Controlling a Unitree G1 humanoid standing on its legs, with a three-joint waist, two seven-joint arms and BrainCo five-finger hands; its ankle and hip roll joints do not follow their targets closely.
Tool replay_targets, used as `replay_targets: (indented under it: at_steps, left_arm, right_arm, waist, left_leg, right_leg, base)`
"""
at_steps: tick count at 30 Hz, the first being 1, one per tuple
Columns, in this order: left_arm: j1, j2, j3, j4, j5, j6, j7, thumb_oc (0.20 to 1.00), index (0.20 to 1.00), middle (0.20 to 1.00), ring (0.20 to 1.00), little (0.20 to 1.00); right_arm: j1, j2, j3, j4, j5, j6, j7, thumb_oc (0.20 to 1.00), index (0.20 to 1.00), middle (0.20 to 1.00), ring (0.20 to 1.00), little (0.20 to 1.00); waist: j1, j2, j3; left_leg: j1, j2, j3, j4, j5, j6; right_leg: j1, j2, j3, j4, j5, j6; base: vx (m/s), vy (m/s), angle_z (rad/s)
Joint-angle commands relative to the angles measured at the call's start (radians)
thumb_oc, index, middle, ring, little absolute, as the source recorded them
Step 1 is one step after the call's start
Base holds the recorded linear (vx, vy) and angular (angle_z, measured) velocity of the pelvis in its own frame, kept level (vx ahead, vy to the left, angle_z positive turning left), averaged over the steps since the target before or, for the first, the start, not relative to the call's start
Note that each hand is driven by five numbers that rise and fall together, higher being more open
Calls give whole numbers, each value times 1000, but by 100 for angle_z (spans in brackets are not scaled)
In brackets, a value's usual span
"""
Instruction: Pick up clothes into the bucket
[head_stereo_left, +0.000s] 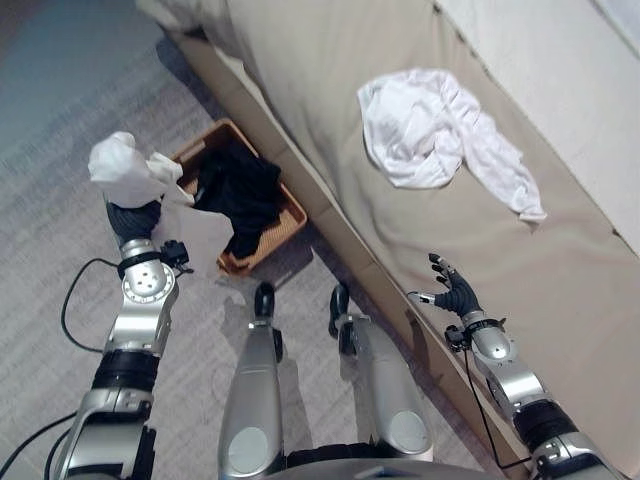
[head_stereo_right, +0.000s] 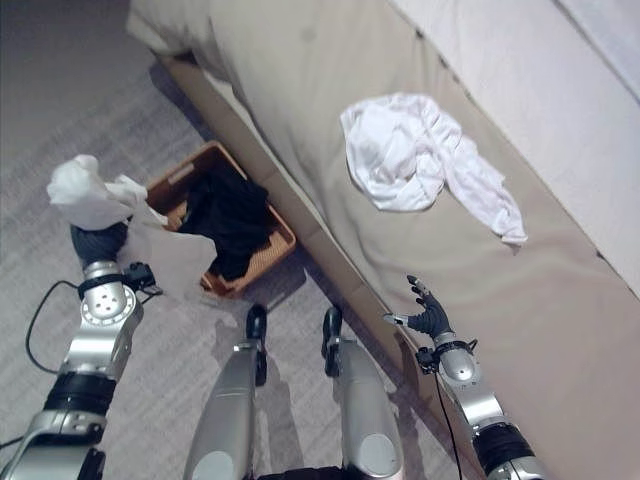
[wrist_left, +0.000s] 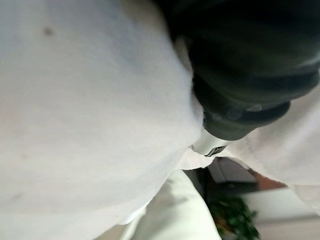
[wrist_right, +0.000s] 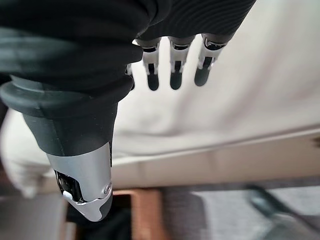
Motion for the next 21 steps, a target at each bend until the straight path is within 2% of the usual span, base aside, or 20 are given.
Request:
replay_targets:
  at_steps: [1,2,4,8,9,14,21]
  left_arm:
    - [-68,76,9,-14,31,-85,60,200,200,200,200,200]
    - [-93,108,1,-6,34,-83,76,200,200,200,200,200]
    - [-125,133,-16,21,32,-82,91,200,200,200,200,200]
    - [-185,183,-53,52,34,-76,105,200,200,200,200,200]
    - [-214,225,-71,67,53,-72,115,200,200,200,200,200]
    - [-312,281,-139,106,44,-75,116,200,200,200,200,200]
    - [-411,312,-190,141,18,-87,118,200,200,200,200,200]
  right_arm:
    - [29,-19,27,-15,-27,-56,-45,1000,1000,1000,1000,1000]
    - [41,-17,37,18,-41,-57,-60,1000,1000,1000,1000,1000]
    - [54,-11,43,49,-55,-62,-77,1000,1000,1000,1000,1000]
    - [55,-7,48,78,-56,-69,-99,1000,1000,1000,1000,1000]
    - [55,-10,54,89,-56,-75,-110,1000,1000,1000,1000,1000]
    - [35,-15,73,107,-54,-85,-128,1000,1000,1000,1000,1000]
    - [0,-15,99,102,-55,-94,-146,1000,1000,1000,1000,1000]
  waist:
    - [-8,-11,-10]
    - [-18,-13,-10]
    - [-30,-18,-10]
    - [-40,-21,-10]
    - [-47,-27,-10]
    - [-55,-31,-10]
    - [-64,-37,-10]
  left_leg:
    - [-49,-12,-4,133,-61,59]
    - [-91,-11,-13,180,-106,59]
    - [-145,-9,-14,222,-121,62]
    - [-208,-9,-14,262,-133,67]
    - [-241,-9,-11,285,-142,71]
    - [-304,-12,-15,310,-152,79]
    - [-332,-13,-15,296,-155,82]
  right_leg:
    - [26,-40,19,-7,6,48]
    - [-15,-36,24,38,-29,54]
    - [-65,-39,25,71,-38,56]
    - [-132,-38,30,109,-45,58]
    - [-159,-40,31,119,-44,61]
    - [-220,-41,33,129,-40,68]
    - [-248,-37,28,102,-30,75]
  base:
    - [11,0,4]
    - [66,10,6]
    - [26,16,4]
    - [-1,17,0]
    - [3,31,-6]
    - [12,14,-2]
    - [27,6,2]
